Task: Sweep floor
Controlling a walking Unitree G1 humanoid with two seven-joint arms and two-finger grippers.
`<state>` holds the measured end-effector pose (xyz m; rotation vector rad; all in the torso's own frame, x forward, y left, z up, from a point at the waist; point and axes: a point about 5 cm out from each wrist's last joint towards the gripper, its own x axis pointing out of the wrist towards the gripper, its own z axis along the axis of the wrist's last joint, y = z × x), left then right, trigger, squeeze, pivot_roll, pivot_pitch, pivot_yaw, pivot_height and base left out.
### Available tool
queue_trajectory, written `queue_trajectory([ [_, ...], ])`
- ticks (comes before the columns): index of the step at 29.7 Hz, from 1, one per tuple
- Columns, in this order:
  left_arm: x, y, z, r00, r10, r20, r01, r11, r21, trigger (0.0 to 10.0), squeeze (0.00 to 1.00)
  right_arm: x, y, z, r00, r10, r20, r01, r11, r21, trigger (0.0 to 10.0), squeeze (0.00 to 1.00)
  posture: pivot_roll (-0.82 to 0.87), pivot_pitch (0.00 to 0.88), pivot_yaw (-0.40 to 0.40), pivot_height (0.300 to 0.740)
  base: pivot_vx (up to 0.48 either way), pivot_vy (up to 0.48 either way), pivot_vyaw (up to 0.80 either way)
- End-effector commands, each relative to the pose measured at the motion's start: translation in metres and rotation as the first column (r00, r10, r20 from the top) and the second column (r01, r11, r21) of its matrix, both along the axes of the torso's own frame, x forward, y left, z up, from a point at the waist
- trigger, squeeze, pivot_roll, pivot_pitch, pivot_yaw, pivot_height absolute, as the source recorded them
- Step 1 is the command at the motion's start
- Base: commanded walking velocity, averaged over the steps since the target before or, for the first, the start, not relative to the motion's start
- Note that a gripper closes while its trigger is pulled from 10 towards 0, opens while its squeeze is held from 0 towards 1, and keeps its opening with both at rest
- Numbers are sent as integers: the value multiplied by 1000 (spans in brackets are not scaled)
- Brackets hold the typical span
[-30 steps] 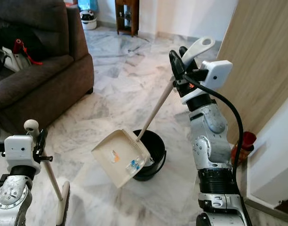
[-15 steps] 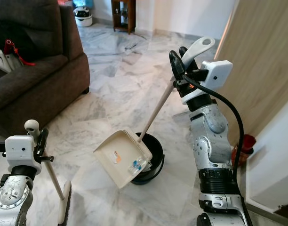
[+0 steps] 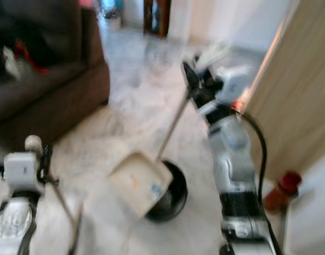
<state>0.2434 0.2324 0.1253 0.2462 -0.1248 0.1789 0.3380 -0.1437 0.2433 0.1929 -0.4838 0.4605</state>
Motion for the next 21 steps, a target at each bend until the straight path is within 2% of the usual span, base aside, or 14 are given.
queue_trajectory([
  [1,1,-5,9,999,-11,52,11,1000,5,10000,0,-5,-11,18,996,-38,83,35,999,28,10000,0,70,0,-14,740,277,0,0],
  [21,2,-3,11,998,-9,60,9,1000,4,10000,0,-5,-11,18,996,-34,82,32,999,28,10000,0,69,0,-14,740,280,0,0],
])
